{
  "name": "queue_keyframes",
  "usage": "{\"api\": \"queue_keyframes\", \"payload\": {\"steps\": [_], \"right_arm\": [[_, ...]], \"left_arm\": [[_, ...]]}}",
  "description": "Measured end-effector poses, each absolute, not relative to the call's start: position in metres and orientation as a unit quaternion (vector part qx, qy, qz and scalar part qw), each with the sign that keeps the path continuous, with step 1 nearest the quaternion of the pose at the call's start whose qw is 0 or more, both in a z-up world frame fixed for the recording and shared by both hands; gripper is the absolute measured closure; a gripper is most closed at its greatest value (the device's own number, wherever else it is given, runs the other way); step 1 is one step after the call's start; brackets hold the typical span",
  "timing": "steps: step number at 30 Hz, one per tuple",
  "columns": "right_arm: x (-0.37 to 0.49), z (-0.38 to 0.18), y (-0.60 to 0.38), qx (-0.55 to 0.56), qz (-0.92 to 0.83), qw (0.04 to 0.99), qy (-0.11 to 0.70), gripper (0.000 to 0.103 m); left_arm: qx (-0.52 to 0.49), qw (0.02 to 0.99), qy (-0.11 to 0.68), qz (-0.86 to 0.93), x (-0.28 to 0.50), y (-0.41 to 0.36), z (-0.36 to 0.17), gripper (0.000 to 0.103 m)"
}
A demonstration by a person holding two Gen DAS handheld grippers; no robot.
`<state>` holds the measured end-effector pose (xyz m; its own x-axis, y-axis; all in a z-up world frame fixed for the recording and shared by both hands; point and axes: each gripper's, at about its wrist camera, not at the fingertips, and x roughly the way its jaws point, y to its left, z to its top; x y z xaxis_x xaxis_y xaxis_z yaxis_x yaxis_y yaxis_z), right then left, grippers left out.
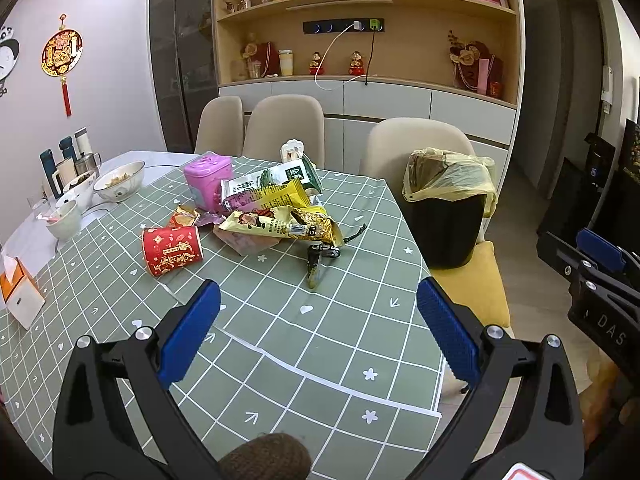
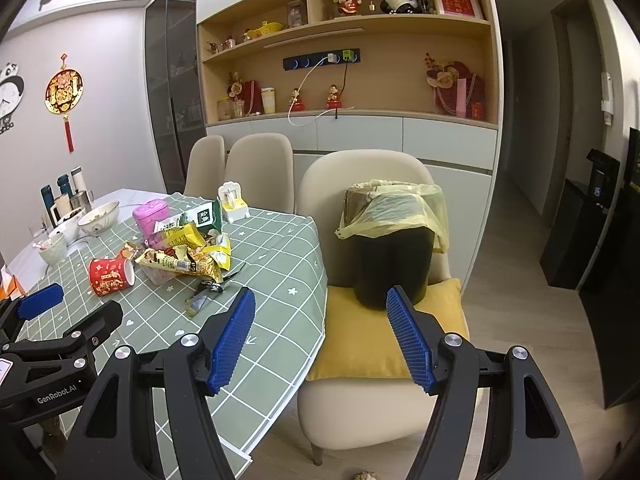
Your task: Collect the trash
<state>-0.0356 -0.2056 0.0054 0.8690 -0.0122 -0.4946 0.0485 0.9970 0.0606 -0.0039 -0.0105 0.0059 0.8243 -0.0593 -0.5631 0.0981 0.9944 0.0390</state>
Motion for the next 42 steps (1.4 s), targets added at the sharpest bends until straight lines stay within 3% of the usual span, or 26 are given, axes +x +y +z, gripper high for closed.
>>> {"api": "queue_keyframes", "payload": {"steps": [42], "right_arm": [[-0.0377, 0.0056, -0.2126, 0.042, -0.021, 0.966, 0.255, 0.038]], "left_arm": [[0.032, 0.954, 0.294, -0.043, -0.0031, -0.0137, 0.0071, 0.009]]}}
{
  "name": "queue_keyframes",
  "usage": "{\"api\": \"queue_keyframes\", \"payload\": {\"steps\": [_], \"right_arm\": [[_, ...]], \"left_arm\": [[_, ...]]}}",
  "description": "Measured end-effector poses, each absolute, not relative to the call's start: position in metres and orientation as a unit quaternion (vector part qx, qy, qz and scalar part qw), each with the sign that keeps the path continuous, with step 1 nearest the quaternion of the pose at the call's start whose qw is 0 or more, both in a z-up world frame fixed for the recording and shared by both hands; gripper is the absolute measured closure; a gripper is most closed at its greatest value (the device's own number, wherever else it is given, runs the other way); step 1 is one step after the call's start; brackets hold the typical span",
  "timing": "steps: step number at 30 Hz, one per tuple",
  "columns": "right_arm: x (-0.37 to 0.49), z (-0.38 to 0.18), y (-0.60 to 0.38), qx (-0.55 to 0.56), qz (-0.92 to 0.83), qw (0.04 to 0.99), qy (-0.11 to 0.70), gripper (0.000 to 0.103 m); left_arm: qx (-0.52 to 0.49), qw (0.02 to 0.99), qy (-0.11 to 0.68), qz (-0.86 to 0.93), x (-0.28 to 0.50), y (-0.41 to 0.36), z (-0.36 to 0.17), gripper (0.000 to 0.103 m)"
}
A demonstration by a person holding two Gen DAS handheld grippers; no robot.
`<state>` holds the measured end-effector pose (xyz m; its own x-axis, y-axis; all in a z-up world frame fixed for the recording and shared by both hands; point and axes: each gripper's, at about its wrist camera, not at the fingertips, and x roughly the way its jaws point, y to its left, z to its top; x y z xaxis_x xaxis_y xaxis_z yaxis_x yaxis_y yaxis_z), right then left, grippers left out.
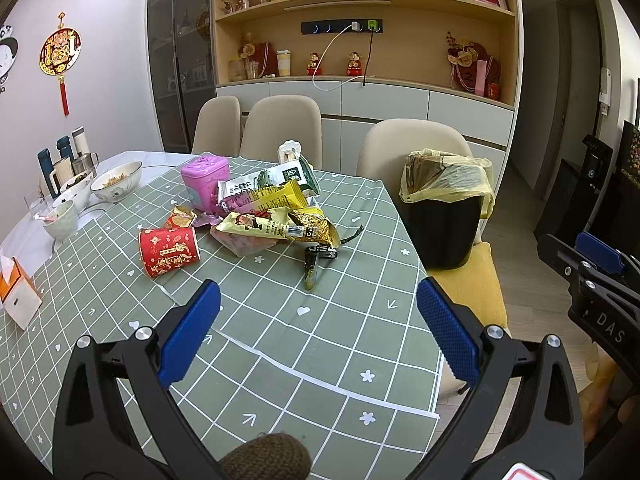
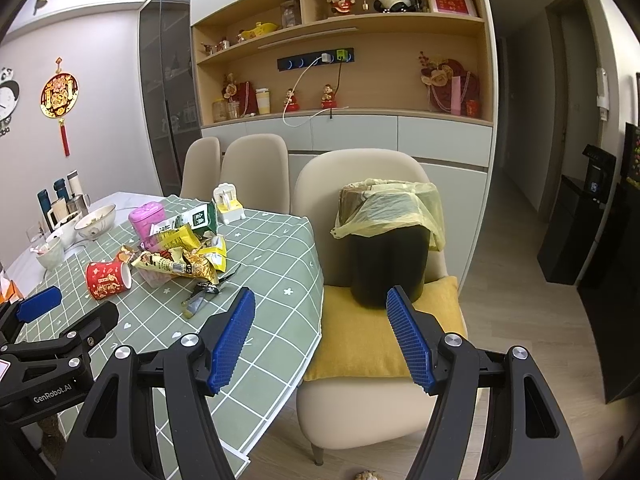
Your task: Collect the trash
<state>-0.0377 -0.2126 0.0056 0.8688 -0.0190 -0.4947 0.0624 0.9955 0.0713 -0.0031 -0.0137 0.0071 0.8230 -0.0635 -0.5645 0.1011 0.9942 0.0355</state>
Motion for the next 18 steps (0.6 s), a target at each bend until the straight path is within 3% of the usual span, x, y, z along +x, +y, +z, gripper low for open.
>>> {"api": "queue_keyframes", "payload": {"steps": [18], "right_arm": [[-0.0363, 0.0035, -0.2126, 0.042, -0.021, 0.965, 0.258, 0.038]], "left_arm": [[0.026, 0.954, 0.297, -0.040, 0.0022, -0.0128, 0.0086, 0.009]]}}
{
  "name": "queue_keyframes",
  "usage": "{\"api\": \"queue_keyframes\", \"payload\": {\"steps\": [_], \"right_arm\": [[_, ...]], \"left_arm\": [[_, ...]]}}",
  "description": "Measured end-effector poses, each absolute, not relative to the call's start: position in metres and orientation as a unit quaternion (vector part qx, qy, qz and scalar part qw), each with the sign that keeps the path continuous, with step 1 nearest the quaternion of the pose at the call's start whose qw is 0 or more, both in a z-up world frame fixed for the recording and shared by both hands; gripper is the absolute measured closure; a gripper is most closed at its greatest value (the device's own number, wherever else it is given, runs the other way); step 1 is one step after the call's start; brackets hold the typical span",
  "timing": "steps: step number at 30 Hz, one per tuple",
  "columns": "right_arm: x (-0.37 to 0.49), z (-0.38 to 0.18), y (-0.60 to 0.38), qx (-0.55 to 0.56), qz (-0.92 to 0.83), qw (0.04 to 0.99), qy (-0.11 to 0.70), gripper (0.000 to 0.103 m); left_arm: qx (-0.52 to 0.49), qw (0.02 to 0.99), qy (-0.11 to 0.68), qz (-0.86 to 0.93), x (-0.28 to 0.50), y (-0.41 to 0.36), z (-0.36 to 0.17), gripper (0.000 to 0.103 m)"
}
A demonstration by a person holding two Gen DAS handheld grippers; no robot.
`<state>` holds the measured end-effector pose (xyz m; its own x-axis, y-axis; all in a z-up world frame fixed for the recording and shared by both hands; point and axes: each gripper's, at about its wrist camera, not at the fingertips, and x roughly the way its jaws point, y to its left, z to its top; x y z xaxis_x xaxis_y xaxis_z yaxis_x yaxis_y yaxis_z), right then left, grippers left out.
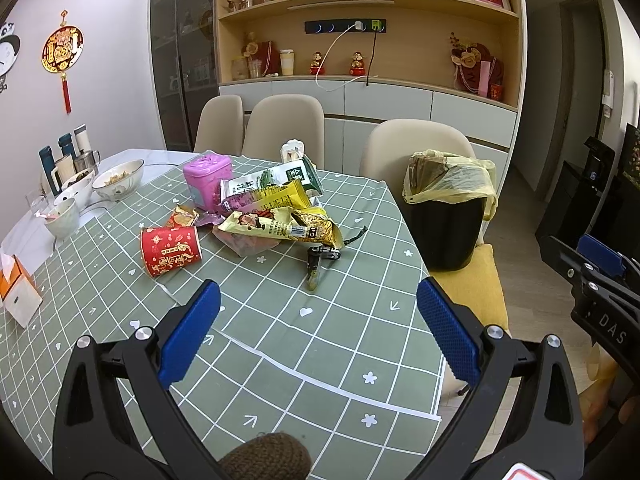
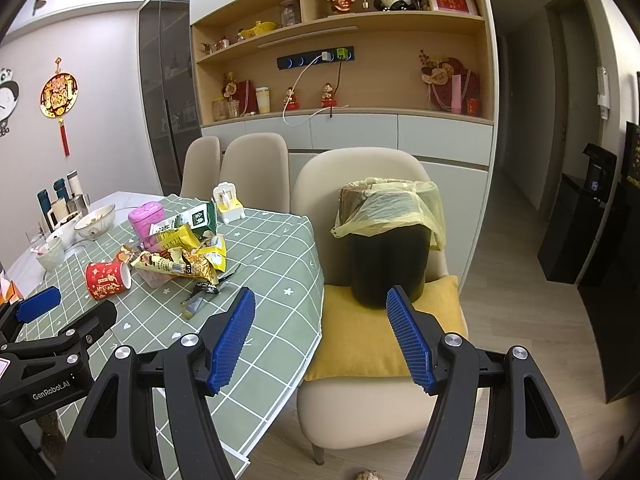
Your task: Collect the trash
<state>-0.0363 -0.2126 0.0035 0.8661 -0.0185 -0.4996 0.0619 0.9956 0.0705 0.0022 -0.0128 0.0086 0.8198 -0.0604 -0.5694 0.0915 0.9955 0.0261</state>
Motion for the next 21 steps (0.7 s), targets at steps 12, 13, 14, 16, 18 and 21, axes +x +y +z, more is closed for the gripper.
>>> {"api": "queue_keyframes", "payload": {"steps": [12, 13, 14, 16, 18, 21], "right_arm": [[-0.010, -0.005, -0.207, 0.042, -0.005, 0.960, 0.278, 0.038], [-0.008, -0.006, -0.206, 0.041, -0.005, 0.959, 0.280, 0.038], [-0.004, -0.008, -0.205, 0.039, -0.002, 0.958, 0.283, 0.038], [0.002, -0.010, -0.203, 0.036, 0.004, 0.956, 0.289, 0.038], [0.009, -0.014, -0.199, 0.032, 0.009, 0.954, 0.298, 0.038], [0.020, -0.021, -0.193, 0.025, 0.018, 0.950, 0.310, 0.038]], "left_arm": [[0.026, 0.948, 0.317, -0.033, 0.048, 0.025, -0.009, 0.009], [0.028, 0.946, 0.323, -0.030, 0.054, 0.032, -0.011, 0.009], [0.028, 0.944, 0.327, -0.024, 0.062, 0.039, -0.014, 0.009], [0.033, 0.944, 0.329, 0.002, 0.079, 0.060, -0.018, 0.009], [0.031, 0.943, 0.331, 0.025, 0.094, 0.082, -0.020, 0.009], [-0.015, 0.936, 0.348, 0.038, 0.119, 0.129, -0.026, 0.016]]}}
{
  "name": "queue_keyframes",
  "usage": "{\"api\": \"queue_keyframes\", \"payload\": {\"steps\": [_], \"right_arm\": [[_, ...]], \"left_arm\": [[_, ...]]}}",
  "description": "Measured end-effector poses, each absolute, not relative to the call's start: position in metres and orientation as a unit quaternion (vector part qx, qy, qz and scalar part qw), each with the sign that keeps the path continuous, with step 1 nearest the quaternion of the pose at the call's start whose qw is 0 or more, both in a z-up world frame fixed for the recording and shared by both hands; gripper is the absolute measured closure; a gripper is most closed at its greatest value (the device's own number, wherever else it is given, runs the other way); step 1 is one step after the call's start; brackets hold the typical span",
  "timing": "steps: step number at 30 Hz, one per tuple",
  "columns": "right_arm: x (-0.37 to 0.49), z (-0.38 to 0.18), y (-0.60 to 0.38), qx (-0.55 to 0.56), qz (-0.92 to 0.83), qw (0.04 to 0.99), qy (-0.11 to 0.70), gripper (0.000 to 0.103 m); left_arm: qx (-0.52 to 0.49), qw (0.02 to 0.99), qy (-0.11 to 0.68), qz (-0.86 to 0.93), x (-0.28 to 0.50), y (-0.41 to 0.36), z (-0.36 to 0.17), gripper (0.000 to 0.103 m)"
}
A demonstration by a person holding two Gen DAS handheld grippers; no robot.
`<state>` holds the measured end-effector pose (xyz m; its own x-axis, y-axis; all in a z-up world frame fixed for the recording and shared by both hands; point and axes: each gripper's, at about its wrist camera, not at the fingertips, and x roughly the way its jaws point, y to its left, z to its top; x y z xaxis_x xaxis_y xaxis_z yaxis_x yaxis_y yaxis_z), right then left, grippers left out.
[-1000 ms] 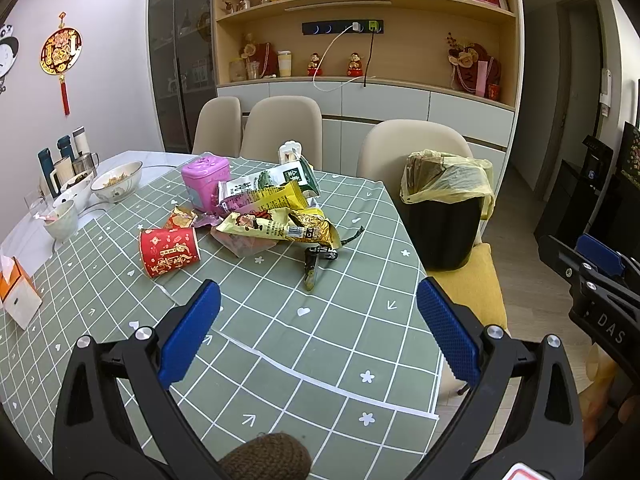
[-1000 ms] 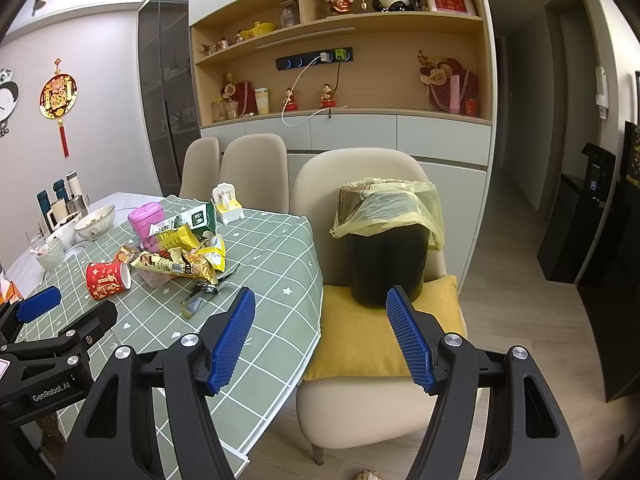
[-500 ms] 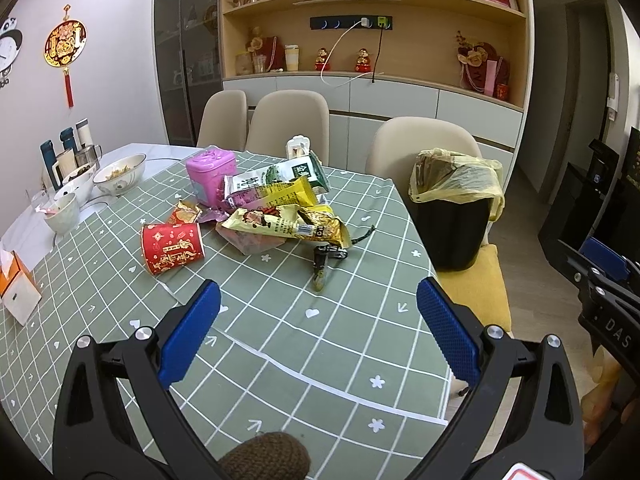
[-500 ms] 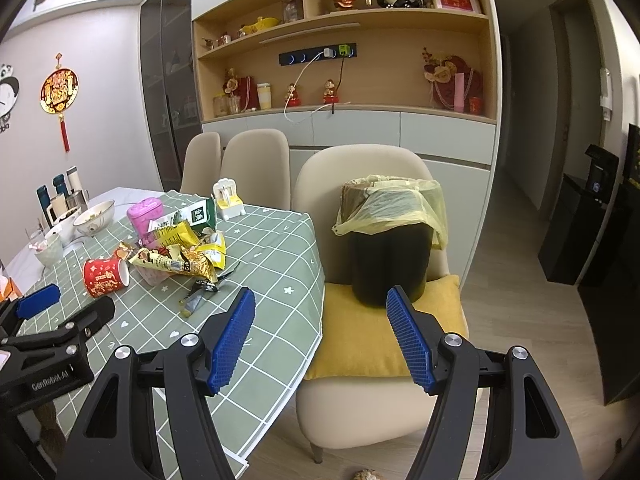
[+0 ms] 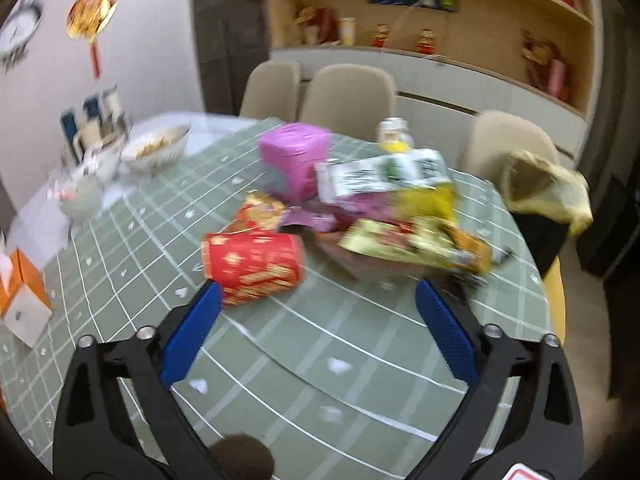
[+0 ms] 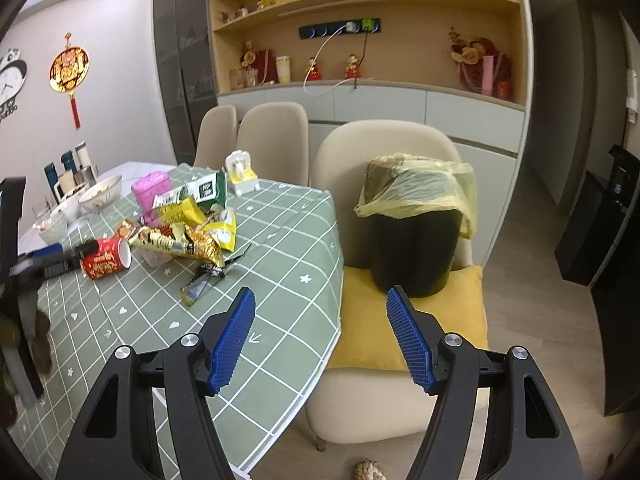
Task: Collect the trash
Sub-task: 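Grasp the red paper cup with the left gripper while the right gripper grasps a snack wrapper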
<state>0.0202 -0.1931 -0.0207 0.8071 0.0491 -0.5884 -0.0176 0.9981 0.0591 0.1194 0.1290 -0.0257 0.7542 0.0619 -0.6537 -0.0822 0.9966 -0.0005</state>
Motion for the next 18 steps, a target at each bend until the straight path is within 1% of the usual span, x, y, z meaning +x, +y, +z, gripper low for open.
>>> {"api": "queue_keyframes", "payload": {"steps": [2, 3, 7, 10, 12, 17, 18], "right_arm": [[0.028, -0.025, -0.188, 0.018, 0.021, 0.948, 0.316, 0.038], [0.031, -0.026, -0.187, 0.015, 0.020, 0.948, 0.318, 0.038], [0.046, -0.031, -0.179, 0.002, 0.021, 0.945, 0.327, 0.038], [0.055, -0.034, -0.174, 0.001, 0.030, 0.942, 0.336, 0.038], [0.061, -0.036, -0.169, -0.001, 0.036, 0.940, 0.340, 0.038], [0.073, -0.041, -0.154, -0.014, 0.053, 0.935, 0.350, 0.038], [0.075, -0.042, -0.151, -0.014, 0.056, 0.934, 0.352, 0.038]], "left_arm": [[-0.044, 0.934, 0.351, 0.055, 0.132, 0.158, -0.030, 0.018], [-0.055, 0.932, 0.352, 0.062, 0.137, 0.170, -0.032, 0.020], [-0.097, 0.921, 0.374, 0.049, 0.159, 0.200, -0.045, 0.021], [-0.101, 0.914, 0.392, 0.036, 0.171, 0.203, -0.055, 0.023], [-0.105, 0.909, 0.403, 0.032, 0.176, 0.204, -0.061, 0.029], [-0.129, 0.904, 0.407, 0.014, 0.181, 0.209, -0.064, 0.032], [-0.131, 0.904, 0.407, 0.008, 0.182, 0.209, -0.063, 0.037]]}}
